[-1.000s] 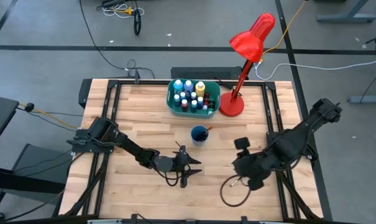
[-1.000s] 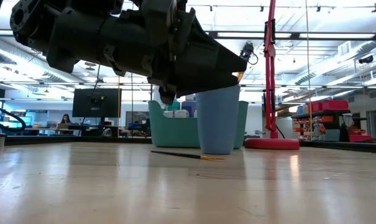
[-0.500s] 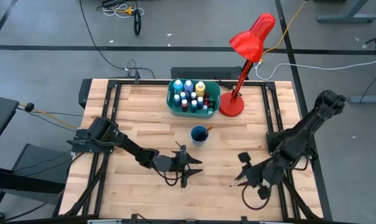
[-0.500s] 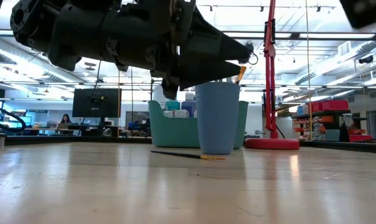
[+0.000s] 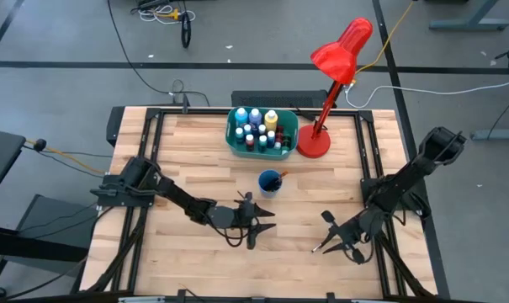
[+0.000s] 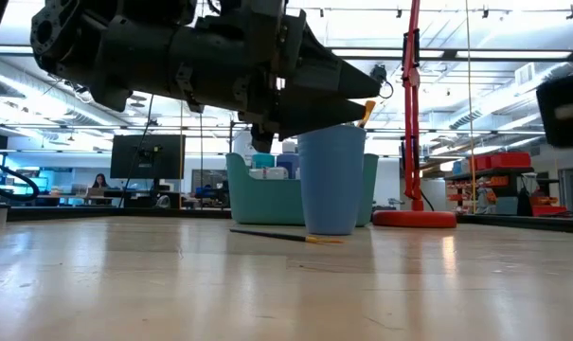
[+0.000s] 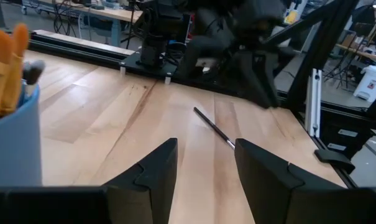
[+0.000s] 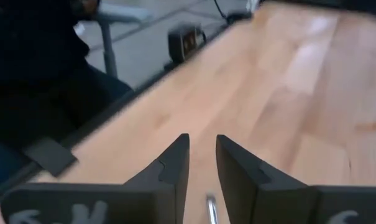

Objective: Pick & Place Paint Supplies
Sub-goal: Put the silver paint brush into the blue cup

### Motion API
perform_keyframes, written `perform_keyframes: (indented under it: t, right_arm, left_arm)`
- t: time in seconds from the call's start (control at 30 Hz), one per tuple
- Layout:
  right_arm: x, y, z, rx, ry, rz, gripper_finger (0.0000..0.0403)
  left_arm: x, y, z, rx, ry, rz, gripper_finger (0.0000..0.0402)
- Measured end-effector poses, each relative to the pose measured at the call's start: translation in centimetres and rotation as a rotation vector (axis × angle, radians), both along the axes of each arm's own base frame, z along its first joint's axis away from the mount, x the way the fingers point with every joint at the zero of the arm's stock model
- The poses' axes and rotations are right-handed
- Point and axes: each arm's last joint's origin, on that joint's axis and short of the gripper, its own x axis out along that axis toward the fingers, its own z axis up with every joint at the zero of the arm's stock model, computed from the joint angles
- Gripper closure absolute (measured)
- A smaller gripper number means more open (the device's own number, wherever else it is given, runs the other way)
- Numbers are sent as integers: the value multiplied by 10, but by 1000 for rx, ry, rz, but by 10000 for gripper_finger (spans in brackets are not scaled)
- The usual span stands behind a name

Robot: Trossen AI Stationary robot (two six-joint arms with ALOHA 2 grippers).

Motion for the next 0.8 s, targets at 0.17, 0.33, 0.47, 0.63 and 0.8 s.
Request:
perform_keyframes:
  t: [0.17,0.33,0.47,0.63,0.8]
  right_arm:
    - [0,1,-13,-27,54,6,323]
    - [1,4,-26,-76,84,66,323]
    - [2,4,-38,-139,109,49,323]
    - [3,2,-49,-188,122,-5,323]
    - [4,3,-55,-195,124,-10,323]
  left_arm:
    - [2,6,0,-4,0,17,230]
    - [4,12,0,-4,0,32,230]
    - [4,13,0,-4,0,34,230]
    - [4,12,0,-4,0,34,230]
    - [4,12,-1,-4,1,34,230]
